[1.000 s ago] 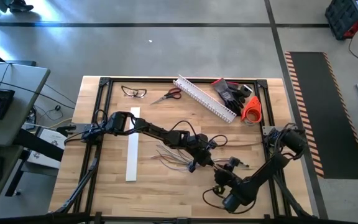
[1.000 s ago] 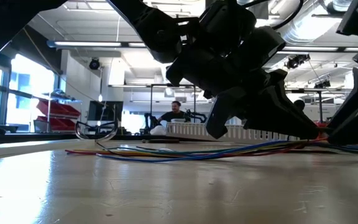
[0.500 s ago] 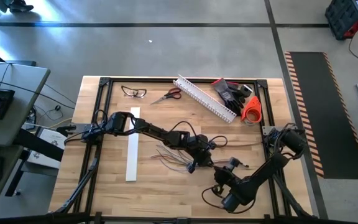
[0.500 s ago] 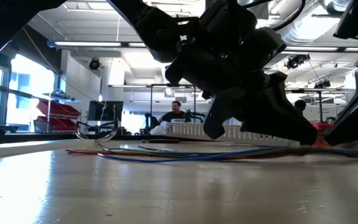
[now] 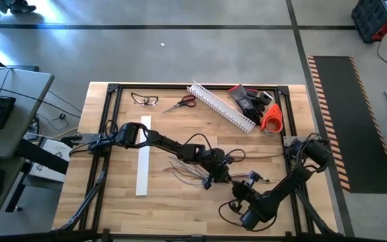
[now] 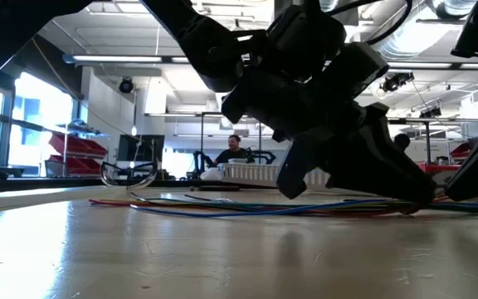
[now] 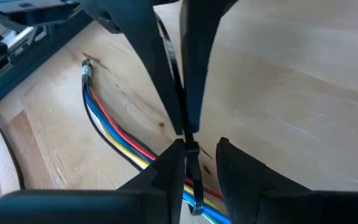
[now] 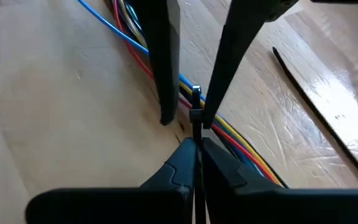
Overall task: Ziptie cables
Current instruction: Wrap the bottom black zip tie on the cable wires
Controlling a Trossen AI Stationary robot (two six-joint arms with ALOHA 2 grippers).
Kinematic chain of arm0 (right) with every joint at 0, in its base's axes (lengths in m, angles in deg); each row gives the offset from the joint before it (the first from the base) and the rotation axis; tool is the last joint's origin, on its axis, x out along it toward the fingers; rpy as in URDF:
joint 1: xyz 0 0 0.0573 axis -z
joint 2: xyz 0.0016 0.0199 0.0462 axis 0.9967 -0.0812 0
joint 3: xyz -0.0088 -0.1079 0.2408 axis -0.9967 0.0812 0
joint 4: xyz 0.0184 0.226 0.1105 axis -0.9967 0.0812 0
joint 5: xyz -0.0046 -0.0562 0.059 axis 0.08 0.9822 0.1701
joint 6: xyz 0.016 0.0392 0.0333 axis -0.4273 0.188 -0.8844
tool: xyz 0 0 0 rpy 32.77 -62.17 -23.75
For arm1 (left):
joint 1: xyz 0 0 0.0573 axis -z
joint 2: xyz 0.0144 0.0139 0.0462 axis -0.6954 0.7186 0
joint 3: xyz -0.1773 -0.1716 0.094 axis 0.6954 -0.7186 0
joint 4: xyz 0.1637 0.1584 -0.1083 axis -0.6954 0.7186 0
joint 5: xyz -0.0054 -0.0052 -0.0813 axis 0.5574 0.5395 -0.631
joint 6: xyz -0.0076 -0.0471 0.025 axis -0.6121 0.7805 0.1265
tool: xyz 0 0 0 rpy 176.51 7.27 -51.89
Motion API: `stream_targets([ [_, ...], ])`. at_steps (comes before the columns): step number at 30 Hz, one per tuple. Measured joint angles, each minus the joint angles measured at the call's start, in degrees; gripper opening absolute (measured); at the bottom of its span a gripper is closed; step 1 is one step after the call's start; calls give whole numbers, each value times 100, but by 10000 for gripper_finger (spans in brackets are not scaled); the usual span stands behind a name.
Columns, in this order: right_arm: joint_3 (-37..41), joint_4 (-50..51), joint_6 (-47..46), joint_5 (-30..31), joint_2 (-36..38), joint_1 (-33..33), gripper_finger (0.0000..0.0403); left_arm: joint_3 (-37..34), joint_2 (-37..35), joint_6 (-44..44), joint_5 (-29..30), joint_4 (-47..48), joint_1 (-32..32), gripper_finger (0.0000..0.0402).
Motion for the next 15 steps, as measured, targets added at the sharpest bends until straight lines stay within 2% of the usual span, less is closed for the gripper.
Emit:
stream_targets([
  [15, 0, -17, -4, -23, 3, -11, 0, 2, 26, 2, 30, -116, 20, 12],
])
